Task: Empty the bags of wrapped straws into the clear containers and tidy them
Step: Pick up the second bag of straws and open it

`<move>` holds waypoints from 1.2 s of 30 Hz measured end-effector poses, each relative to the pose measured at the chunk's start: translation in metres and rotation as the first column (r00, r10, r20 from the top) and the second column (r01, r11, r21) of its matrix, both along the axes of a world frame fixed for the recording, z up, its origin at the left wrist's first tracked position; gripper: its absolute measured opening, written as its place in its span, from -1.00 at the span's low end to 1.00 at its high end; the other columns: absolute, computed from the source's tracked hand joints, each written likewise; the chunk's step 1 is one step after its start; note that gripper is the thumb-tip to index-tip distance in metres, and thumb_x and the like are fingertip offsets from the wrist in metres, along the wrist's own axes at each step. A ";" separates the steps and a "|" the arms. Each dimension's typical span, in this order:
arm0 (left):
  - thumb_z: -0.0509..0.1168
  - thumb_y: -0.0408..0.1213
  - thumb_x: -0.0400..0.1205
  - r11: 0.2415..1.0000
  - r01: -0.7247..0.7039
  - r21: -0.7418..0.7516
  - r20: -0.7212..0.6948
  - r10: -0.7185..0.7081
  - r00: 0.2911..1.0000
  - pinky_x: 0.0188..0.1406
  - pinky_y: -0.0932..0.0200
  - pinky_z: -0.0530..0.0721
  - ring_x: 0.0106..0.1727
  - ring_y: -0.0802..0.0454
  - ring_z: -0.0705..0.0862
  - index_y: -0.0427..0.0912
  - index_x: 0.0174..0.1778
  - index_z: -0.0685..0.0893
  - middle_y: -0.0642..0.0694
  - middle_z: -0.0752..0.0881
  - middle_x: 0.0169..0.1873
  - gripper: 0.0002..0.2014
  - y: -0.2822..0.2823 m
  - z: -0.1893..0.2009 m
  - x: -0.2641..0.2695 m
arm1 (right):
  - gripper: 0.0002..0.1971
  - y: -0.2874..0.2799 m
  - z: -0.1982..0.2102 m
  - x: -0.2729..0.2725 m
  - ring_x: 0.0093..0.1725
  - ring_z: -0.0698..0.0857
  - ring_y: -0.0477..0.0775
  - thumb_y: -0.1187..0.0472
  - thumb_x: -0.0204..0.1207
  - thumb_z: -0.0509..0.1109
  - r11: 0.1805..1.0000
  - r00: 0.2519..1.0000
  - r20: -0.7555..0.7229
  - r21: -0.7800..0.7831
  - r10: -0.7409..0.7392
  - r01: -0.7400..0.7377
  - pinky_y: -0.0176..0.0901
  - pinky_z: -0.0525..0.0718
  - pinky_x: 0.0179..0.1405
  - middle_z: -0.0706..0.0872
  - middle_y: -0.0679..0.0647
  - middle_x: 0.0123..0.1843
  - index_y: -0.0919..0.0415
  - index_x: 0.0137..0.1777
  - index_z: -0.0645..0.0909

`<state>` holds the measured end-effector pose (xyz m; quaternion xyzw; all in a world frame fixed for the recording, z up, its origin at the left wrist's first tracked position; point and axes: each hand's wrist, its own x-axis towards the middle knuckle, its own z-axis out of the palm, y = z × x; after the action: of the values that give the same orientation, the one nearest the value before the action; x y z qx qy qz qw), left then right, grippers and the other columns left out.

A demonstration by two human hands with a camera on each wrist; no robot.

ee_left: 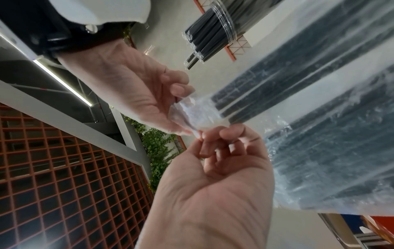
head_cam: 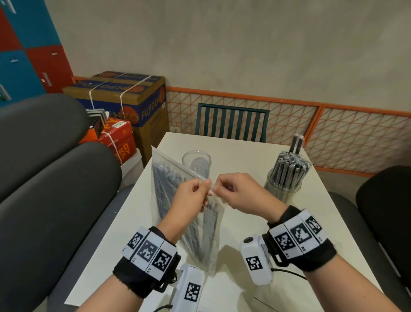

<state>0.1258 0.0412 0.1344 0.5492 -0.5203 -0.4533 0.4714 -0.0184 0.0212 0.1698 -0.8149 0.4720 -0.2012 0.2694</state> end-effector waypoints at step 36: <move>0.12 -0.25 0.64 0.975 -0.120 0.186 0.085 0.106 0.991 -0.50 0.22 0.54 -0.54 0.06 0.53 -0.17 -0.43 0.56 -0.06 0.48 -0.59 -0.68 0.000 0.016 0.015 | -0.84 -0.013 -0.006 0.048 0.20 0.52 0.08 0.02 0.63 0.23 0.966 0.968 -0.047 -0.090 -0.248 0.243 0.30 0.29 0.35 0.74 -0.04 0.02 -0.09 0.03 0.66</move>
<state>0.1408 0.0414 0.1508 0.6370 -0.4595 -0.4527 0.4221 0.0301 0.0084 0.1640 -0.7664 0.5680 -0.2287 0.1942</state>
